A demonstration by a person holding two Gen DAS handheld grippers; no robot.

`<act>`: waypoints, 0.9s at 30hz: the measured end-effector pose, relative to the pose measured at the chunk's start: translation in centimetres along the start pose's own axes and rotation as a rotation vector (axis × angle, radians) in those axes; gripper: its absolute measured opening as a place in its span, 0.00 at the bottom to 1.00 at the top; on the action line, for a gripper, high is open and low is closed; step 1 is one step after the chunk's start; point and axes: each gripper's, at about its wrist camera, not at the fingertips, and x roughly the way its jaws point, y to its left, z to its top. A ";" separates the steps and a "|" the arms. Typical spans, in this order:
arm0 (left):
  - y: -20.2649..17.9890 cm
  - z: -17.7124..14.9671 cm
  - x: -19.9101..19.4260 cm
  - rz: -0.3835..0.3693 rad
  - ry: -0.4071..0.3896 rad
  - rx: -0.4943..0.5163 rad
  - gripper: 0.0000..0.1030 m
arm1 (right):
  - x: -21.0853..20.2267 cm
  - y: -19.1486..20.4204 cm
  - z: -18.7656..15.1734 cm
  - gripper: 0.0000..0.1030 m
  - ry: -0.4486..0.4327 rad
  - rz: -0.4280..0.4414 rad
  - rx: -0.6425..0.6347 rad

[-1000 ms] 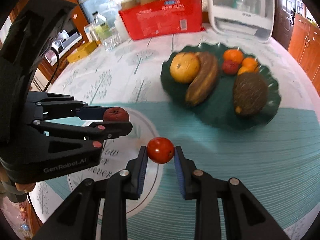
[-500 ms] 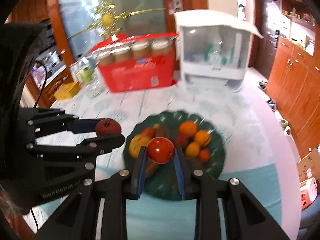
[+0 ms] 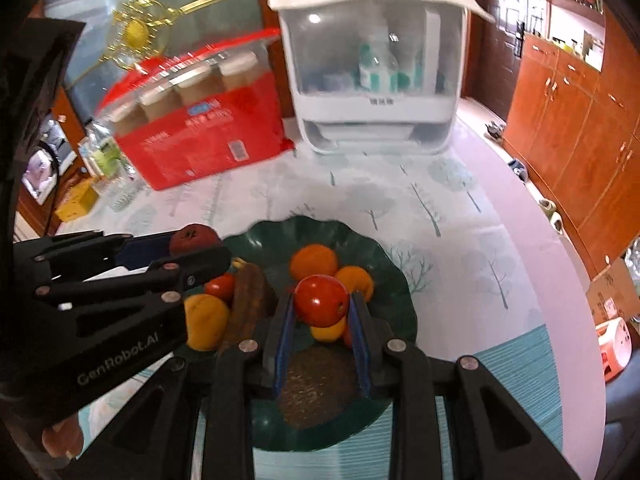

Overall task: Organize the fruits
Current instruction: 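Carry the apple and tomato onto the green plate and open both tools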

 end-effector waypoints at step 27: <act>0.1 -1.6 1.9 0.057 0.032 -0.039 0.85 | 3.2 0.7 -1.7 0.49 0.074 -0.002 -0.011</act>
